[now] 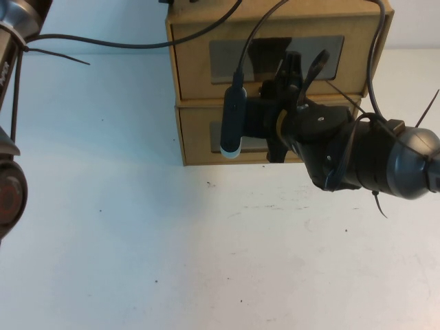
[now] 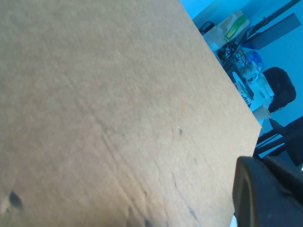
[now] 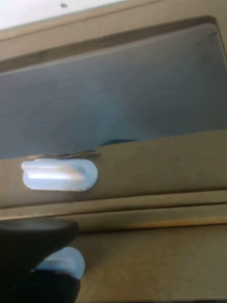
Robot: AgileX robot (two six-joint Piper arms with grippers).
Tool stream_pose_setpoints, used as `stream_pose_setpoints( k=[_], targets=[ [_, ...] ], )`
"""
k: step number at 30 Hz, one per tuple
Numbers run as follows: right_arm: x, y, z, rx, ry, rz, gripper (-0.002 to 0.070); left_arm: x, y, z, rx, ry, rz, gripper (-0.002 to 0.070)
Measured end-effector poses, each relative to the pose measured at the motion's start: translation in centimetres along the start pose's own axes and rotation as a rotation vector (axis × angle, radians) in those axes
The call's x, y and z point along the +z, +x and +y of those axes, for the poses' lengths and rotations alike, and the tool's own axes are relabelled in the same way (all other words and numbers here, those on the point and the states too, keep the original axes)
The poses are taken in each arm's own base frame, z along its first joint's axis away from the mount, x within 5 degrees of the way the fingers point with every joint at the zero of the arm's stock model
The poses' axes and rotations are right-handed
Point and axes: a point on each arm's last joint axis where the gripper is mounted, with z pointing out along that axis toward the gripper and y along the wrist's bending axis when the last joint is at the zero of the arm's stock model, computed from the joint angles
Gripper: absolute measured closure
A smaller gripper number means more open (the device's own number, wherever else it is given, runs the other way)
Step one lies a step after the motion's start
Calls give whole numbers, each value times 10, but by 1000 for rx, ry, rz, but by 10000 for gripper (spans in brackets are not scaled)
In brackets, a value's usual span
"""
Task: Open the shoe box
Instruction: 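Pull the top drawer of the cardboard box fully open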
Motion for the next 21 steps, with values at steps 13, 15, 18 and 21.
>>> stream_pose_setpoints(
  k=[13, 15, 18, 21],
  targets=[
    [0, 1, -3, -51, 16, 17, 583, 4, 2, -2, 11, -11, 13, 679],
    [0, 1, -3, -68, 18, 20, 603, 4, 2, -3, 20, -22, 15, 679],
    [0, 2, -3, -78, 20, 24, 655, 7, 3, -4, 35, -41, 19, 679],
    [0, 2, -3, -76, 20, 27, 663, 7, 4, -3, 39, -55, 22, 679]
  ],
)
